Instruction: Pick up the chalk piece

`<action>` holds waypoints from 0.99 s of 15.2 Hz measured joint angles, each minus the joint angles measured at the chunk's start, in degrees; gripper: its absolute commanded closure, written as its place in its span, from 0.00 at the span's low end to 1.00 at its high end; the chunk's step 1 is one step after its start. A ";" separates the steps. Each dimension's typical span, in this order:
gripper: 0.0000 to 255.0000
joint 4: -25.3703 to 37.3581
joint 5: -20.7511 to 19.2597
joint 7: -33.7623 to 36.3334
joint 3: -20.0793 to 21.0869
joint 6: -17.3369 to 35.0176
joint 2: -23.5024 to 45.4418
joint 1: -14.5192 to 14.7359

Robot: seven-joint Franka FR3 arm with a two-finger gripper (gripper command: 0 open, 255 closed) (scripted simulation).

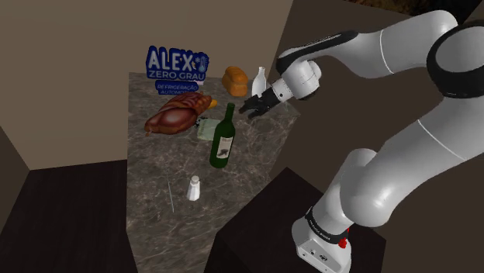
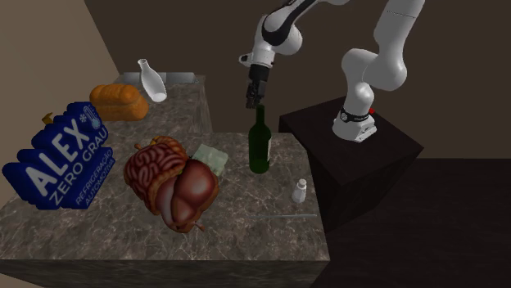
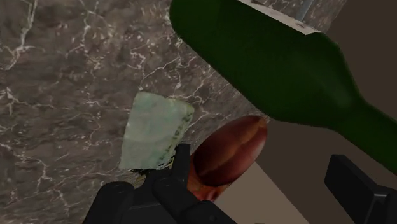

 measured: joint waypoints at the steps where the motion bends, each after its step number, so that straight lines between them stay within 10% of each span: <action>1: 0.00 1.31 5.01 -4.08 -1.91 -0.47 2.96 1.30; 7: 0.00 10.87 32.72 -22.96 -5.95 -11.15 22.91 1.23; 15: 0.00 25.08 56.74 -31.04 0.04 -26.60 46.04 -9.07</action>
